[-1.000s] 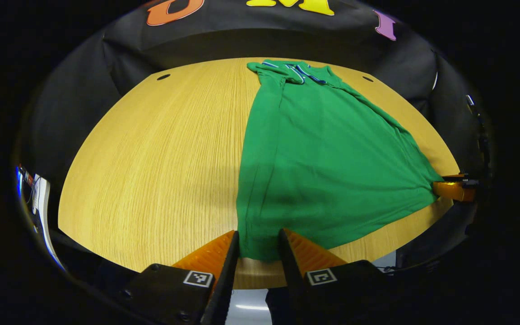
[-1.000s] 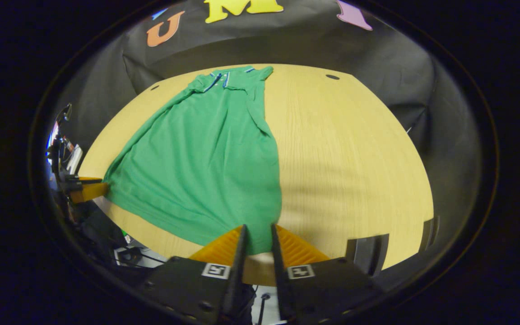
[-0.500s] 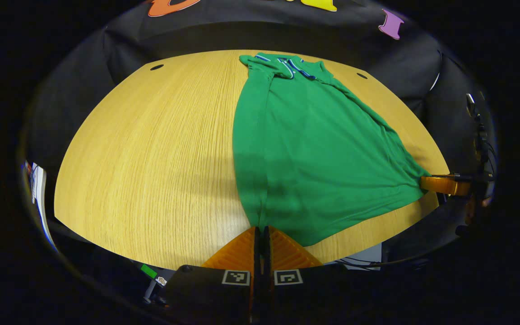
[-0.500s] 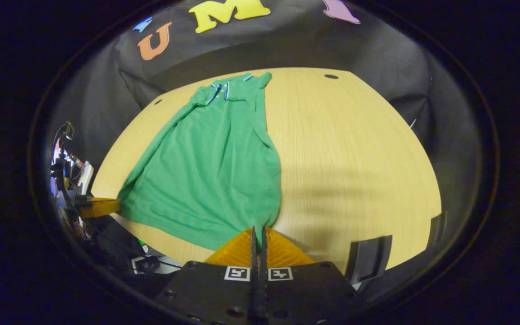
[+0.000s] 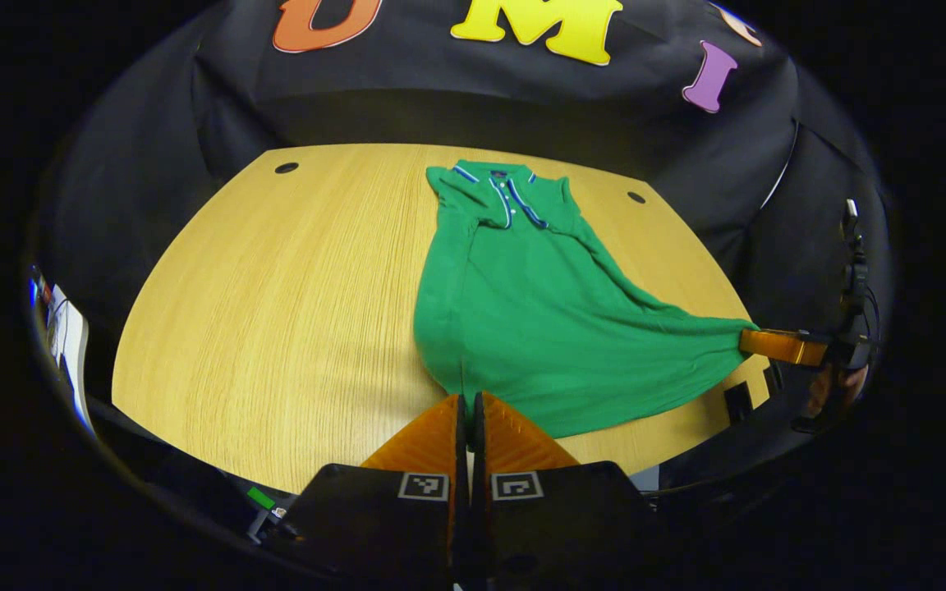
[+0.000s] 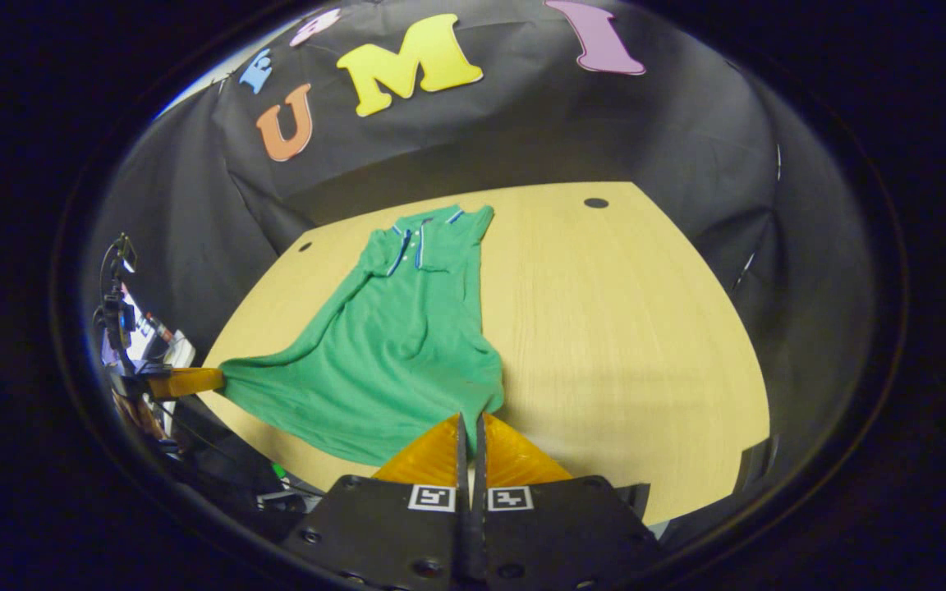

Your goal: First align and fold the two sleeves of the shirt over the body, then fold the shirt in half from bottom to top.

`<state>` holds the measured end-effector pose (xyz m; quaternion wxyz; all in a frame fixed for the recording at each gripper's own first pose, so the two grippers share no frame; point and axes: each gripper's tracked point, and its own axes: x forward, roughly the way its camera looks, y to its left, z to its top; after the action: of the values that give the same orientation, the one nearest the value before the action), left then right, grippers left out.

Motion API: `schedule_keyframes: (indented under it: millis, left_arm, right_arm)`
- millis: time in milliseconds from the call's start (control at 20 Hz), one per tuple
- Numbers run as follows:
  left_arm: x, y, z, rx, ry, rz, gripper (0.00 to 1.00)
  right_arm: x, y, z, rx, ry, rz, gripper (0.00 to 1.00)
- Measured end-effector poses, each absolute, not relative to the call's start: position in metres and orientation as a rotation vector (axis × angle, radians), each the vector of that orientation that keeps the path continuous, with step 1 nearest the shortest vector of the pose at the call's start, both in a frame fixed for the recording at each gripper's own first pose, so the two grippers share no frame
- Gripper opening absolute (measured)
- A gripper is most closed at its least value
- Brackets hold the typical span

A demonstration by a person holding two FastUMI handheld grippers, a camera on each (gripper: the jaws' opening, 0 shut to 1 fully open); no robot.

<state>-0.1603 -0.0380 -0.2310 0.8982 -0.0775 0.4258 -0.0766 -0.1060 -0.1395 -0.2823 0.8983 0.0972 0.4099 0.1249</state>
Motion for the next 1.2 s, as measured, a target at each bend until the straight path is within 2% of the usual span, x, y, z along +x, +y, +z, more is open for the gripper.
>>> schedule_keyframes:
  millis: [400, 700, 1000, 1200]
  left_arm:
    - [-0.064, -0.040, -0.183, -0.178, 0.760, -0.201, 0.06]
    - [0.018, -0.026, -0.161, -0.166, 0.687, -0.246, 0.06]
    - [0.080, -0.022, -0.163, -0.144, 0.661, -0.259, 0.06]
    - [0.134, -0.023, -0.154, -0.176, 0.594, -0.212, 0.06]
  right_arm:
    - [-0.025, -0.129, -0.217, 0.227, 0.758, 0.231, 0.02]
    - [0.058, -0.108, -0.173, 0.228, 0.691, 0.204, 0.00]
    - [0.130, -0.083, -0.164, 0.173, 0.649, 0.219, 0.00]
    - [0.183, -0.071, -0.171, 0.153, 0.631, 0.258, 0.00]
